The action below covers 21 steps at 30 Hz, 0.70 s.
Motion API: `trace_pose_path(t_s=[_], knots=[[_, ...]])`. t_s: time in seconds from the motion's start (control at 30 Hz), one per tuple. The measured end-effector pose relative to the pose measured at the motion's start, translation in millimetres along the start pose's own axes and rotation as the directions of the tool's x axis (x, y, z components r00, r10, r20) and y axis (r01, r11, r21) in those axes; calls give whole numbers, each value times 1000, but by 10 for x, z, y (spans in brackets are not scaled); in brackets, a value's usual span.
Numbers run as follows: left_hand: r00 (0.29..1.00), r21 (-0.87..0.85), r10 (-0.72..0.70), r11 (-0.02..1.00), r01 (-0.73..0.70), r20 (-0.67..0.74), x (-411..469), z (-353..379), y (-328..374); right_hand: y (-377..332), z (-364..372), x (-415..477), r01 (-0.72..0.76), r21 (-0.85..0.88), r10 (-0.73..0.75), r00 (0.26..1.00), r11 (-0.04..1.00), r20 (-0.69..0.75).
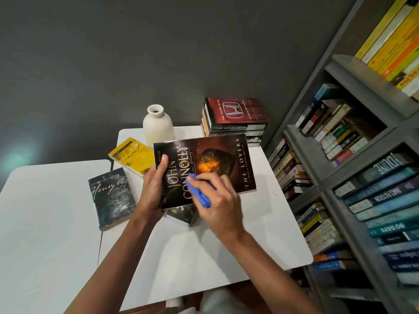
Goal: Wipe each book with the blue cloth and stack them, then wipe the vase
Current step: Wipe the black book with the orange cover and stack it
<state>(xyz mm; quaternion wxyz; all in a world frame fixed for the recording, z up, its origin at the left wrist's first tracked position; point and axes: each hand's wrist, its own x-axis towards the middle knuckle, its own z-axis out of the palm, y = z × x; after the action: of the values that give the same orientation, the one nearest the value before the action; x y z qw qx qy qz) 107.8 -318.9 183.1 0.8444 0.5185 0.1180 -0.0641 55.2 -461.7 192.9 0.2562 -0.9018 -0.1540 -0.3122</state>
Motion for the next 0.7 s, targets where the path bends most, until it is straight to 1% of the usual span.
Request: trace_pose_path(t_s=[0.03,0.13,0.17,0.2,0.23,0.3,0.33,0.37,0.4,0.47,0.5,0.53,0.57,0.63,0.7], knots=[[1000,2,2,1000,-2,-12,-1,-23,-7,122,-34,8,-33,-14,33,999,999,-17],[1000,6,14,1000,-14,-27,-14,-46,-24,419,-139,85,-201,-56,194,974,978,-113],[999,5,15,1000,-15,-29,-17,-29,-22,396,-121,96,-216,-53,208,970,975,-127],[999,6,13,1000,-12,-33,-16,-12,-21,294,-77,95,-202,-42,196,972,978,-126],[999,6,12,1000,-12,-38,-17,13,-18,150,-18,77,-157,-25,154,982,987,-105],[999,4,20,1000,-20,-28,-19,42,-27,-100,72,-11,-19,15,19,999,1000,-28],[999,6,21,1000,-21,-27,-20,46,-27,-117,67,-30,29,24,-29,1000,999,6],[999,6,17,1000,-17,-33,-25,47,-20,-45,44,-19,38,23,-38,999,999,14],[999,-1,13,1000,-13,-42,-28,39,-14,75,13,9,1,9,0,1000,1000,-8],[999,-26,14,1000,-16,-49,-33,34,-6,298,-68,87,-152,-16,150,984,988,-97],[998,-33,17,999,-19,-58,-29,39,-1,336,-83,117,-195,-17,191,973,981,-129],[998,-33,20,999,-22,-64,-34,61,10,288,-59,120,-186,-18,182,974,982,-138],[998,-36,21,999,-24,-66,-38,85,14,164,-7,101,-140,-14,137,983,990,-124],[998,-56,33,998,-36,-56,-43,132,25,-165,117,-2,-3,28,4,999,1000,-46],[998,-81,32,996,-37,-58,-46,148,29,-315,160,-94,80,64,-81,997,995,10]])
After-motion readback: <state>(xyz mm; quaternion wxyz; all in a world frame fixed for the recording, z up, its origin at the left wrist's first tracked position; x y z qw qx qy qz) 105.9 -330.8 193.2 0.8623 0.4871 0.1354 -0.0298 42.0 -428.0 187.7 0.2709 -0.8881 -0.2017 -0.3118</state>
